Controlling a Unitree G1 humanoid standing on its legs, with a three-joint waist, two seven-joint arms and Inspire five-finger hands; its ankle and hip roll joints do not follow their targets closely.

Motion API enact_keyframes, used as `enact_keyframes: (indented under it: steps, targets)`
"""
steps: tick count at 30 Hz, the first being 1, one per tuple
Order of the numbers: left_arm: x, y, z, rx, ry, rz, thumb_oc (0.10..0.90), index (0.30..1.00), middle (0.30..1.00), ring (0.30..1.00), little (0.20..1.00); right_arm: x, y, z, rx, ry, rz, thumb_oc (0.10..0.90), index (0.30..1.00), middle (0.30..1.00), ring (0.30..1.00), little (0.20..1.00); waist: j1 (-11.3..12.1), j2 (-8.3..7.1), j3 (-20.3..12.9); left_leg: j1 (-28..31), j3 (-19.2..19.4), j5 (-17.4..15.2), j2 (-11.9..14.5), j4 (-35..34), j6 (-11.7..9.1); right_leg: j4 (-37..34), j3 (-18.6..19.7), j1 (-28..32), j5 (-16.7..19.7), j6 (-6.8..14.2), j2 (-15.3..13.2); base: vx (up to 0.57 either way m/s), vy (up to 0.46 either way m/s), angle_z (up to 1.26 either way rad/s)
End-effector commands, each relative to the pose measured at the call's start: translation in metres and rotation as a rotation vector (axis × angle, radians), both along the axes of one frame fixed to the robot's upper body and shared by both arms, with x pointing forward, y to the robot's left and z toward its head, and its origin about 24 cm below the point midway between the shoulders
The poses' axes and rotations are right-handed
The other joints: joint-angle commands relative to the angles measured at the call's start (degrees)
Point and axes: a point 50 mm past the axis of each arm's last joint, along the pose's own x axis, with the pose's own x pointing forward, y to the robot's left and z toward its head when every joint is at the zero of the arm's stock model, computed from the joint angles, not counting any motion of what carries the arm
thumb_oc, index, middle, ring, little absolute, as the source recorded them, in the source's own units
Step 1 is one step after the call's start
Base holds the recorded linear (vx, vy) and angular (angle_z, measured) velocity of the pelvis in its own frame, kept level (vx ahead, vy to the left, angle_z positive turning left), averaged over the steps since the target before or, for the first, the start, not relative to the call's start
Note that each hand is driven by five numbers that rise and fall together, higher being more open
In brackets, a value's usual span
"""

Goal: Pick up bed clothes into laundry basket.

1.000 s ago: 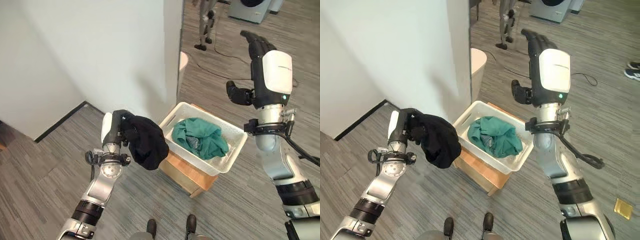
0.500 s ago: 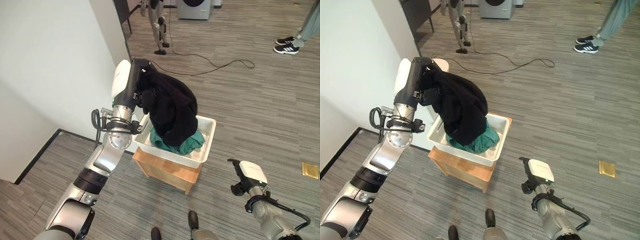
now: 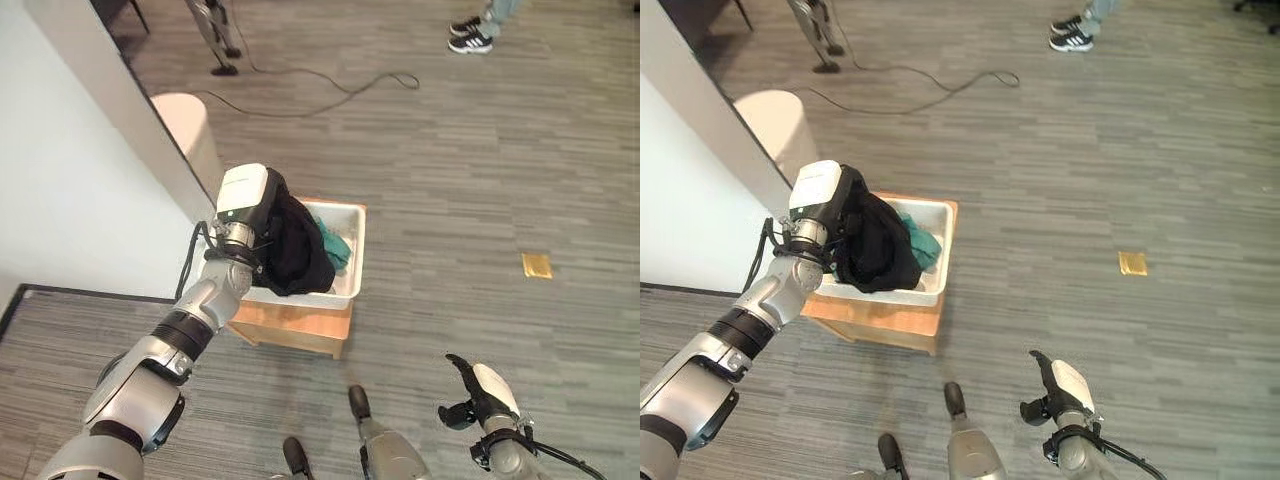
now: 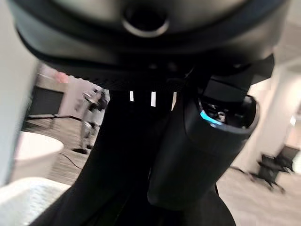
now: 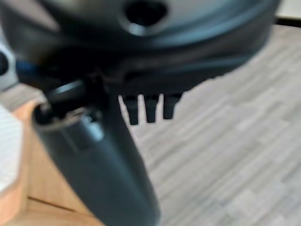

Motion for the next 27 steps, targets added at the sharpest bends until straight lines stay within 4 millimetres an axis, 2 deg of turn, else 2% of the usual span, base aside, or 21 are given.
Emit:
enact_keyframes:
  steps: [1, 4, 5, 6, 9, 14, 16, 20, 24, 26, 27]
  targets:
    - [0.013, -0.016, 0.081, 0.081, -0.303, -0.032, 0.4, 0.3, 0.3, 0.3, 0.3, 0.011, 0.005, 0.018, 0.017, -0.137, 0.041, 0.8, 0.9, 0.9, 0.9, 0.9, 1.68, -1.18, -4.77, -5.8, -2.41, -1.25, 2.57, 0.06, -1.7, 0.55, -1.42, 7.59, -11.98, 7.83, -5.36, -0.04, 0.027, -0.11]
    - [0.013, -0.018, 0.074, 0.148, -0.292, -0.052, 0.4, 0.3, 0.3, 0.3, 0.3, 0.011, 0.006, 0.017, 0.017, -0.139, 0.04, 0.8, 0.9, 0.9, 0.9, 0.9, 1.49, -1.37, -4.23, -6.83, -2.18, -1.18, 2.48, 0.06, -1.64, 0.51, -1.21, 6.43, -11.71, 7.93, -5.41, -0.02, 0.034, -0.01]
    - [0.013, -0.017, 0.071, 0.167, -0.285, -0.048, 0.439, 0.359, 0.359, 0.359, 0.359, 0.011, 0.007, 0.016, 0.02, -0.137, 0.037, 0.8, 0.9, 0.9, 0.9, 0.9, 1.51, -1.4, -4.17, -7.1, -2.09, -1.16, 2.43, 0.06, -1.62, 0.5, -1.22, 6.11, -11.63, 8.01, -5.39, 0.0, 0.032, 0.02]
    - [0.012, -0.014, 0.069, 0.18, -0.281, -0.042, 0.8, 0.9, 0.9, 0.9, 0.9, 0.01, 0.008, 0.014, 0.022, -0.135, 0.035, 0.8, 0.9, 0.9, 0.9, 0.9, 1.54, -1.39, -4.08, -7.41, -1.87, -1.17, 2.38, 0.06, -1.64, 0.46, -1.19, 5.73, -11.5, 8.13, -5.45, 0.01, 0.031, 0.03]
    - [0.016, 0.001, 0.073, 0.197, -0.295, 0.02, 0.8, 0.9, 0.9, 0.9, 0.9, 0.009, 0.013, 0.01, 0.033, -0.125, 0.041, 0.8, 0.9, 0.9, 0.9, 0.9, 1.64, -1.29, -3.91, -7.92, -1.44, -1.26, 2.25, 0.06, -1.62, 0.38, -0.77, 4.83, -11.13, 8.32, -5.52, 0.0, 0.024, 0.02]
    - [0.018, 0.007, 0.088, 0.162, -0.349, 0.054, 0.8, 0.9, 0.9, 0.9, 0.9, 0.006, 0.015, 0.006, 0.046, -0.113, 0.05, 0.8, 0.9, 0.9, 0.9, 0.9, 1.75, -1.12, -3.77, -7.51, -1.35, -1.41, 2.27, 0.06, -1.66, 0.37, -0.81, 5.08, -11.16, 8.35, -5.72, 0.0, 0.006, -0.05]
    - [0.017, 0.007, 0.096, 0.046, -0.39, 0.053, 0.8, 0.9, 0.9, 0.9, 0.9, 0.006, 0.015, 0.005, 0.051, -0.117, 0.052, 0.8, 0.9, 0.9, 0.9, 0.9, 1.73, -1.01, -3.97, -6.59, -1.45, -1.59, 2.37, 0.06, -1.79, 0.37, -1.09, 5.95, -11.39, 8.29, -5.8, 0.0, -0.022, 0.06]
    - [0.018, 0.006, 0.101, -0.011, -0.405, 0.047, 0.8, 0.9, 0.9, 0.9, 0.9, 0.006, 0.014, 0.008, 0.047, -0.119, 0.07, 0.8, 0.9, 0.9, 0.9, 0.9, 1.53, -0.78, -4.32, -5.45, -1.48, -1.79, 2.57, 0.06, -1.92, 0.37, -1.28, 6.94, -11.61, 8.22, -5.8, 0.01, -0.009, 0.02]
    - [0.015, 0.016, 0.121, -0.057, -0.475, 0.07, 0.8, 0.9, 0.9, 0.9, 0.9, 0.008, 0.01, 0.016, 0.039, -0.15, 0.086, 0.8, 0.9, 0.9, 0.9, 0.9, 1.32, -0.38, -5.13, -4.03, -1.21, -2.01, 2.72, 0.06, -2.12, 0.37, -1.46, 8.28, -11.89, 8.2, -5.73, 0.01, -0.009, 0.02]
    - [0.012, 0.027, 0.135, -0.077, -0.514, 0.087, 0.8, 0.9, 0.9, 0.9, 0.9, 0.01, 0.003, 0.031, 0.027, -0.208, 0.096, 0.8, 0.9, 0.9, 0.9, 0.9, 1.08, 0.04, -5.69, -3.25, -1.25, -2.15, 2.91, 0.06, -2.33, 0.4, -1.61, 9.03, -12.06, 8.17, -5.71, 0.02, -0.035, 0.02]
    - [0.012, 0.027, 0.135, -0.077, -0.514, 0.087, 0.8, 0.9, 0.9, 0.9, 0.9, 0.01, 0.003, 0.031, 0.027, -0.208, 0.096, 0.8, 0.9, 0.9, 0.9, 0.9, 1.08, 0.05, -5.68, -3.23, -1.26, -2.15, 2.91, 0.06, -2.33, 0.4, -1.62, 9.06, -12.06, 8.17, -5.71, 0.02, -0.034, 0.02]
